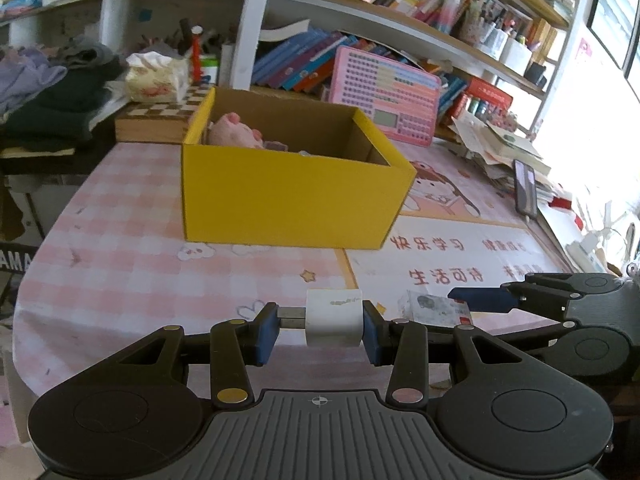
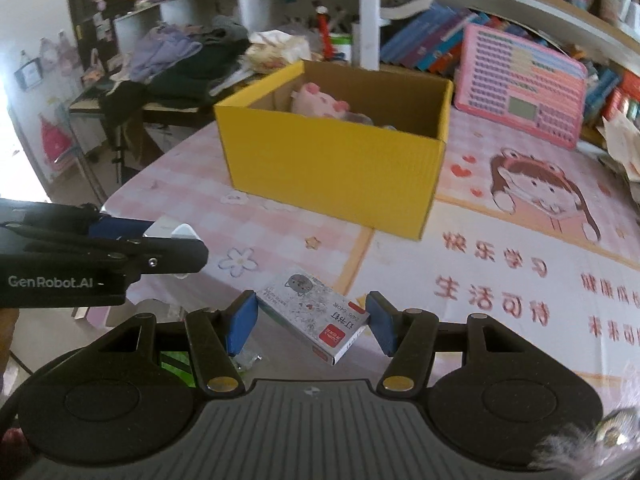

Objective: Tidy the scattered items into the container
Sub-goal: 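Lower the charger cube and card box into the box and open both grippers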

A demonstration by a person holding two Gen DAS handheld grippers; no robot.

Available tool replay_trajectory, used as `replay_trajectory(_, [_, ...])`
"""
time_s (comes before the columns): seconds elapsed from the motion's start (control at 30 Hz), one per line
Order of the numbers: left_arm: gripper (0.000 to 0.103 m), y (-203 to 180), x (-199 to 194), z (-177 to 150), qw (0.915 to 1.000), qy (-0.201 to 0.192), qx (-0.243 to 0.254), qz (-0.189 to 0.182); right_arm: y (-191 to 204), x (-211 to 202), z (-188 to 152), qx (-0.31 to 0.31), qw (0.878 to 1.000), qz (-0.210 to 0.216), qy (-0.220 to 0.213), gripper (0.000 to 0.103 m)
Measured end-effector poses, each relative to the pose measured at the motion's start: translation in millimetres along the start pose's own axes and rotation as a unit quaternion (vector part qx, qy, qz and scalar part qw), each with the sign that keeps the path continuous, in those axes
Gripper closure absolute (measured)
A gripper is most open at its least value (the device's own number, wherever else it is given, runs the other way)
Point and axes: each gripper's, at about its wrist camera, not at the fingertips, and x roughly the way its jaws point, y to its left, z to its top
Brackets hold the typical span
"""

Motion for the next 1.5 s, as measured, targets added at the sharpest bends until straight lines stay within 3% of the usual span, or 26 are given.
replay_trajectory(0.37, [0.062,9,5,24,0.9990,-0.035,-0.007,0.026,0,17,30,-0.043,0.998,0.019,-0.036,0.046])
replay_trajectory(0.67, [0.062,12,22,78,0.9956,-0.080,0.012,0.047,-31,31,92,-0.053,0.994,0.021,-0.098,0.046])
replay_trajectory(0.87, [0.062,19,54,127,0.9947,-0.087,0.021,0.050,-54,66,141,-0.077,0.992,0.018,-0.101,0.046])
replay_trajectory(1.1, [0.062,23,117,178,0.9965,-0.050,0.048,0.047,-74,127,177,-0.106,0.993,0.029,-0.052,0.046])
replay_trajectory(1.33, [0.062,27,194,211,0.9971,0.034,0.055,0.042,-85,182,196,-0.135,0.990,0.043,0.022,0.045])
replay_trajectory(1.5, [0.062,34,236,223,0.9939,0.087,0.051,0.043,-86,197,202,-0.131,0.989,0.051,0.050,0.045])
